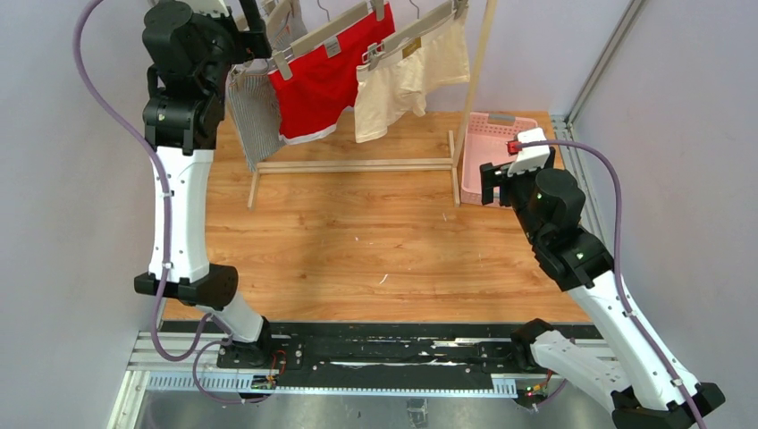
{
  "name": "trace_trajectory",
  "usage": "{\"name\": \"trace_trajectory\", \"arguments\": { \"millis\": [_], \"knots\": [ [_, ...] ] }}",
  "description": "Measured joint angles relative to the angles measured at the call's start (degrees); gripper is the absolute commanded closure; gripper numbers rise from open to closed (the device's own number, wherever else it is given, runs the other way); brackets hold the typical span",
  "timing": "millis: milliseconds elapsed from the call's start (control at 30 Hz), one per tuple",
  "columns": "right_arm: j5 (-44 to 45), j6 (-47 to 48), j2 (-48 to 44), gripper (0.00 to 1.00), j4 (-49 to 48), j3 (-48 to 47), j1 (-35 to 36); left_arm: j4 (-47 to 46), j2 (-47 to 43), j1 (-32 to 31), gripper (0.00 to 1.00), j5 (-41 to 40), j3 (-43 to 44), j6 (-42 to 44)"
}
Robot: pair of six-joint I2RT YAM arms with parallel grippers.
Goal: Remove the underwear clipped to the hanger
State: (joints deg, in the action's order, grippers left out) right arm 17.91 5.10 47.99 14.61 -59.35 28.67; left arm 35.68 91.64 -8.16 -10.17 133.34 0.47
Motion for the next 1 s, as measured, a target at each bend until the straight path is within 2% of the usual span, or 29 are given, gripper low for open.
{"name": "trace_trajectory", "arguments": {
  "millis": [333,733,900,1000],
  "knots": [
    [-1.2,0.0,-0.2,0.21,0.2,0.3,0.0,0.0,3.9,4.4,0.02,-0.3,2.5,-0.9],
    [-2.5,0.0,-0.1,0.21,0.0,1.4,0.0,-3.0,3.7,4.6,0.02,3.8,-5.0,-0.9],
    [-3.0,0.0,0.2,0.2,-0.1,1.9,0.0,-2.8,3.7,4.6,0.0,4.5,-5.2,-0.9],
    [-3.1,0.0,0.3,0.21,-0.1,1.9,0.0,-2.8,3.7,4.6,0.06,5.2,-5.3,-0.9]
  ]
}}
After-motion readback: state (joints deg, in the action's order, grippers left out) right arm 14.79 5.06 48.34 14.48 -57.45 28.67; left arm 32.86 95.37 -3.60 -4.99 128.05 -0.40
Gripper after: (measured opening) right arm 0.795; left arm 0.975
